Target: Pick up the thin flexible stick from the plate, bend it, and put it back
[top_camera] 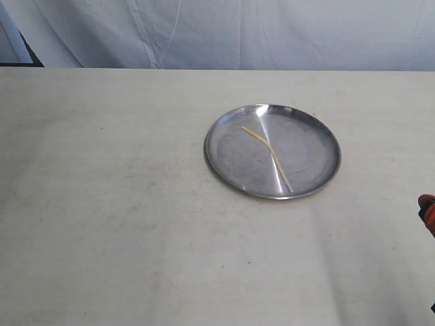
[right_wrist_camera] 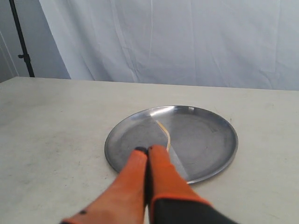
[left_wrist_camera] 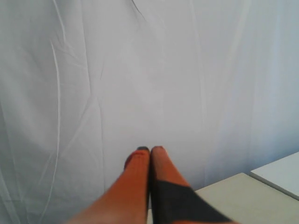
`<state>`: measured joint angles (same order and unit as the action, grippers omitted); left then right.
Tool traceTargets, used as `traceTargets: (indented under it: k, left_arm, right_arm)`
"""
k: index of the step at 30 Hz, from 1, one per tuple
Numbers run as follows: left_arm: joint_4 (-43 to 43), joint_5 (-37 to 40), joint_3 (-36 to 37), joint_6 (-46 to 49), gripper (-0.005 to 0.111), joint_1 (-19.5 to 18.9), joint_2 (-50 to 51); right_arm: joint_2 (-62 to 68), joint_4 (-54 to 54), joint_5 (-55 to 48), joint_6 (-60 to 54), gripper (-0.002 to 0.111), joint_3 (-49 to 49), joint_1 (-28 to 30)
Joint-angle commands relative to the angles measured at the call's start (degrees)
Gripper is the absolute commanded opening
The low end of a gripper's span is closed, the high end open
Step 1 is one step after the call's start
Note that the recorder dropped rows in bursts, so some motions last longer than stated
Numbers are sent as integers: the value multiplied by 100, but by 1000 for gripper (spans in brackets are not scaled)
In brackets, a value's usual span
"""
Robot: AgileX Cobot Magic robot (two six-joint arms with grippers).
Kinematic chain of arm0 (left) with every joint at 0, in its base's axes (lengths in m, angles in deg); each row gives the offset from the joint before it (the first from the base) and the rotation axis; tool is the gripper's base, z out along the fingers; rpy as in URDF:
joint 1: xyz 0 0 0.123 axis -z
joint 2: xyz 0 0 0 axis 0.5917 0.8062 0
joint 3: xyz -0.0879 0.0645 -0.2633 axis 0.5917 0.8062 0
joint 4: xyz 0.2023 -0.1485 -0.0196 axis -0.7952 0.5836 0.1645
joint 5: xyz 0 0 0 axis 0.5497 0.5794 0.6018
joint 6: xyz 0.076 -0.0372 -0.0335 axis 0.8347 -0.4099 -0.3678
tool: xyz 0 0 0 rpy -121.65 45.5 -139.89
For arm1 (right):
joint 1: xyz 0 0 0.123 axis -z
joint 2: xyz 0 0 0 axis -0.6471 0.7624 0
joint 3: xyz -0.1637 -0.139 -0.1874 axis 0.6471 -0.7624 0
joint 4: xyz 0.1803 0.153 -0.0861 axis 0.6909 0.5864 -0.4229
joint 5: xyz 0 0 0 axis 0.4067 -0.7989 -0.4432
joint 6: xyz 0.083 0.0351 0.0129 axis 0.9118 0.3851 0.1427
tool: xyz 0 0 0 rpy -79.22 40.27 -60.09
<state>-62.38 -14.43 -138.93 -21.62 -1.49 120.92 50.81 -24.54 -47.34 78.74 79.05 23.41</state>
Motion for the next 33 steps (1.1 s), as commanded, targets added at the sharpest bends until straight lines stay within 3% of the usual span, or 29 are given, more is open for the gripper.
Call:
traceTargets:
  k: [1, 5, 10, 19, 33]
  left_arm:
    - [678, 179, 17, -919, 0, -42, -57]
    - [1880, 166, 238, -1416, 0, -559, -134]
    - [3772, 58, 1123, -1557, 0, -1351, -435]
    - [5818, 95, 2844, -1561, 0, -2056, -1776]
    - [5874, -259, 4331, -1376, 0, -3387, -3944]
  right_arm:
    - [-46, -26, 6, 9, 0, -14, 26]
    - [-46, -26, 6, 9, 0, -14, 26]
    - [-46, -26, 6, 9, 0, -14, 26]
    - [-46, -15, 6, 9, 0, -14, 26]
    - [-46, -15, 6, 9, 0, -14, 26]
